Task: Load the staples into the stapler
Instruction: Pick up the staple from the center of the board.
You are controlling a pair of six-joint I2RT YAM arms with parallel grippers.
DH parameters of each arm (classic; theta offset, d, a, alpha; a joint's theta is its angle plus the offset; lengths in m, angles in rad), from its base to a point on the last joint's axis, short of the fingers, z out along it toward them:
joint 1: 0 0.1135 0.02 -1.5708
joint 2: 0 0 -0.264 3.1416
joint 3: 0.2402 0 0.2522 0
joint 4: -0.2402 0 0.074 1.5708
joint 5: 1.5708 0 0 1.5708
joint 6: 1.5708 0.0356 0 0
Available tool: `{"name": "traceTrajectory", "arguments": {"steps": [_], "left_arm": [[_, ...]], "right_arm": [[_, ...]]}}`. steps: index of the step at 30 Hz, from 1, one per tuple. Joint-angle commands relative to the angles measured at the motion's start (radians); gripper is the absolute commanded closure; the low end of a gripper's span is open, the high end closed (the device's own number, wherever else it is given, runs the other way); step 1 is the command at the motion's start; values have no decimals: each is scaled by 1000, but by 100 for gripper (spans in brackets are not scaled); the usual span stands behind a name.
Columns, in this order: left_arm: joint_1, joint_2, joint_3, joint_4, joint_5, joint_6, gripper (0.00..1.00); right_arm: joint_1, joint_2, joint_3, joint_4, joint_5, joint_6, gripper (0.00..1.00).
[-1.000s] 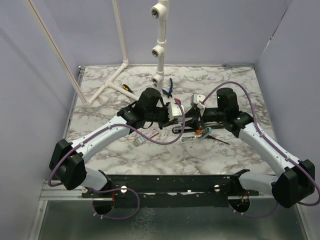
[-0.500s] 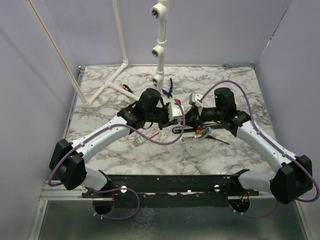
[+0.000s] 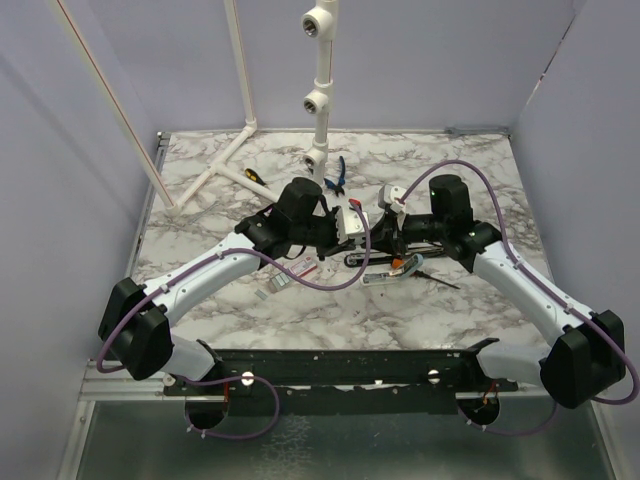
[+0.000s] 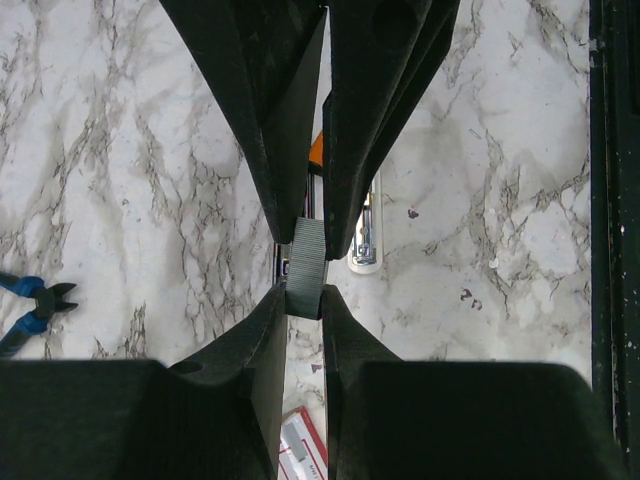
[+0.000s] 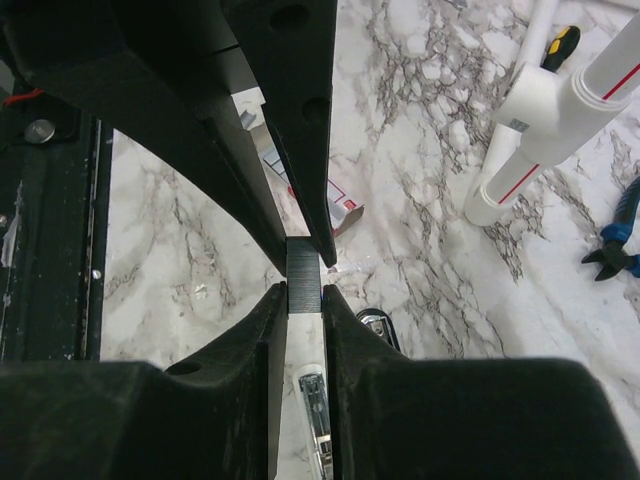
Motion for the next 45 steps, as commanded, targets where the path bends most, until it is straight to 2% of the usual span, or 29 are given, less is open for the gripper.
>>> {"name": "traceTrajectory", "arguments": {"steps": [1,7,11,14,19,23,25,32,37,40,45], "left_arm": [[-3,6,-6,11,-16,1,100],[-4,5,-5,11,-16,-1,100],[-4,3,-5,11,-18,-1,100],[-4,0,-5,11,-19,-2,87],[-4,-7,-10,11,-25,2,68],[-3,-21,-23,12,-28,16,44],[1,-31,-26,4,-30,24,36],[48,-46,-9,-119,55,119,25],[84,-39,-15,-126,115,128,19],[92,-34,-9,-126,127,102,4],[113,-18,-2,-126,175,81,1]], "right_arm": [[8,1,12,14,-28,12,80],[8,3,8,21,-31,23,82],[8,7,5,23,-34,32,89],[8,5,1,26,-28,34,99],[7,-13,-14,23,-3,18,99],[6,-35,-34,3,34,-21,99],[6,-49,-45,-26,59,-59,99],[6,-94,-111,-167,170,-254,99],[6,-82,-170,-212,214,-373,99],[6,-74,-200,-195,216,-419,99],[6,-32,-215,-185,212,-505,99]]}}
